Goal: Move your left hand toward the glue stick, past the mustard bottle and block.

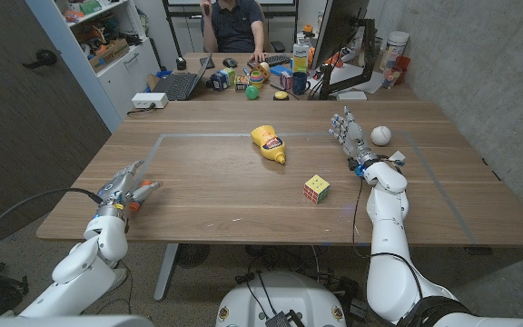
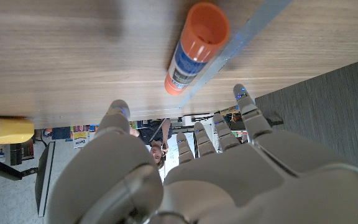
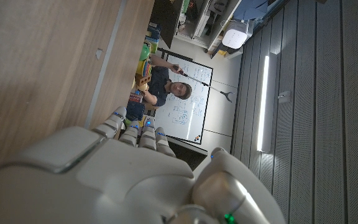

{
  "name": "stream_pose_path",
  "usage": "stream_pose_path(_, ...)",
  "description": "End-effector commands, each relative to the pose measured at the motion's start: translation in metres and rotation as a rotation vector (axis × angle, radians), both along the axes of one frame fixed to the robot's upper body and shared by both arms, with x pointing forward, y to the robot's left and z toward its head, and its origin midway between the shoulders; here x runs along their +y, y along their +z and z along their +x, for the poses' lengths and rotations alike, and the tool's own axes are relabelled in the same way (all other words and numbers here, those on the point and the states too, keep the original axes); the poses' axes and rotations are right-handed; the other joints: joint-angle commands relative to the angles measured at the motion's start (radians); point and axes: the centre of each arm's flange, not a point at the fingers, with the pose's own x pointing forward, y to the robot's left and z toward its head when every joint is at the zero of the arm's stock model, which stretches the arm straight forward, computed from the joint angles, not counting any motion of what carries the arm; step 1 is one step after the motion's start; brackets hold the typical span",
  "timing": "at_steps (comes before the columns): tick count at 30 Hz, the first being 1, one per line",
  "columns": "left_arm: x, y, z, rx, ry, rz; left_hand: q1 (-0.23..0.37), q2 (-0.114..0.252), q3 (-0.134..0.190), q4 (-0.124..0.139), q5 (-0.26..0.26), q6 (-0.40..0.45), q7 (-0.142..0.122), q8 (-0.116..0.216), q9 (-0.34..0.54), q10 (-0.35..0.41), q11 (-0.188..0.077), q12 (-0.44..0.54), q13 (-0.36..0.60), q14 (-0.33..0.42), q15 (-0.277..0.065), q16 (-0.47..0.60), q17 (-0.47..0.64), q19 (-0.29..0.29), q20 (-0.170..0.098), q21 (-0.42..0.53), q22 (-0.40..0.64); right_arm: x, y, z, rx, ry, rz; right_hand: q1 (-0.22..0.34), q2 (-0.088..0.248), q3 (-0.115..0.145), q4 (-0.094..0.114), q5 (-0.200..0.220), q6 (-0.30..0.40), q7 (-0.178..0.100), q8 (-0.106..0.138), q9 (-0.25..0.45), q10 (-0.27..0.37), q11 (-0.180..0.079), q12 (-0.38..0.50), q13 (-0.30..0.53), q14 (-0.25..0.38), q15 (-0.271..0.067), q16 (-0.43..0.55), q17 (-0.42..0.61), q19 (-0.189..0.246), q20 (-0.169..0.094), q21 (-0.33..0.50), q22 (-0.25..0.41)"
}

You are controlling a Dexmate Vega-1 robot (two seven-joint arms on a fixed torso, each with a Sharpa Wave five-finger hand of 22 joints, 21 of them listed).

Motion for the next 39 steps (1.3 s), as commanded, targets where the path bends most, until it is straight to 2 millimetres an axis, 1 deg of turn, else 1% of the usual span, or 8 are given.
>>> stream_pose_path(1, -0.0012, 0.0007, -0.0002, 0.011, -0.003, 0.008, 0.011, -0.001, 0.009, 0.000, 0.001, 0.012, -0.003, 0.009, 0.003, 0.007, -0.004, -0.004, 0.002, 0.009, -0.004, -0.001, 0.002, 0.010, 0.000, -0.007, 0.002, 0.0009, -0.0028, 0.0008, 0.011, 0.003, 0.000, -0.006, 0.003, -0.005, 0.002, 0.010, -0.007, 0.000, 0.000, 0.003, -0.001, 0.005, 0.005, 0.003, -0.003, 0.004, 0.004, 0.002, -0.006, 0.003, -0.005, 0.002)
stream_pose_path(7, -0.0016, 0.0012, -0.0003, 0.016, -0.009, 0.007, 0.014, 0.000, 0.010, 0.000, 0.000, 0.015, -0.003, 0.009, 0.002, 0.009, -0.005, -0.005, 0.002, 0.015, -0.005, 0.000, 0.002, 0.012, 0.000, -0.009, 0.002, 0.0009, -0.0036, 0.0001, 0.010, 0.001, 0.002, -0.007, 0.003, -0.007, 0.002, 0.011, -0.008, 0.000, 0.001, 0.003, -0.001, 0.002, 0.005, 0.003, -0.004, 0.004, 0.004, 0.002, -0.006, 0.003, -0.007, 0.002)
stream_pose_path(18, -0.0019, 0.0006, -0.0006, 0.031, -0.014, 0.007, 0.019, 0.004, 0.012, 0.002, -0.001, 0.025, -0.003, 0.011, 0.001, 0.023, -0.006, -0.005, 0.002, 0.027, -0.012, 0.001, 0.002, 0.019, 0.000, -0.013, 0.002, 0.0009, -0.0037, -0.0014, 0.007, 0.000, 0.001, -0.007, 0.004, -0.011, 0.002, 0.013, -0.008, 0.000, 0.001, 0.003, -0.002, 0.005, 0.005, 0.003, -0.004, 0.004, 0.003, 0.001, -0.006, 0.004, -0.009, 0.002)
stream_pose_path(39, 0.0019, 0.0019, 0.0013, 0.043, -0.024, 0.018, 0.022, 0.010, 0.015, 0.007, -0.005, 0.055, -0.003, 0.018, 0.000, 0.043, -0.007, -0.006, 0.002, 0.041, -0.020, 0.001, 0.003, 0.030, 0.000, -0.020, 0.002, 0.0053, -0.0033, -0.0025, 0.008, -0.002, -0.002, -0.008, 0.005, -0.018, 0.002, 0.016, -0.008, 0.001, 0.002, 0.003, -0.002, 0.004, 0.005, 0.003, -0.003, 0.004, 0.003, 0.001, -0.005, 0.004, -0.012, 0.003)
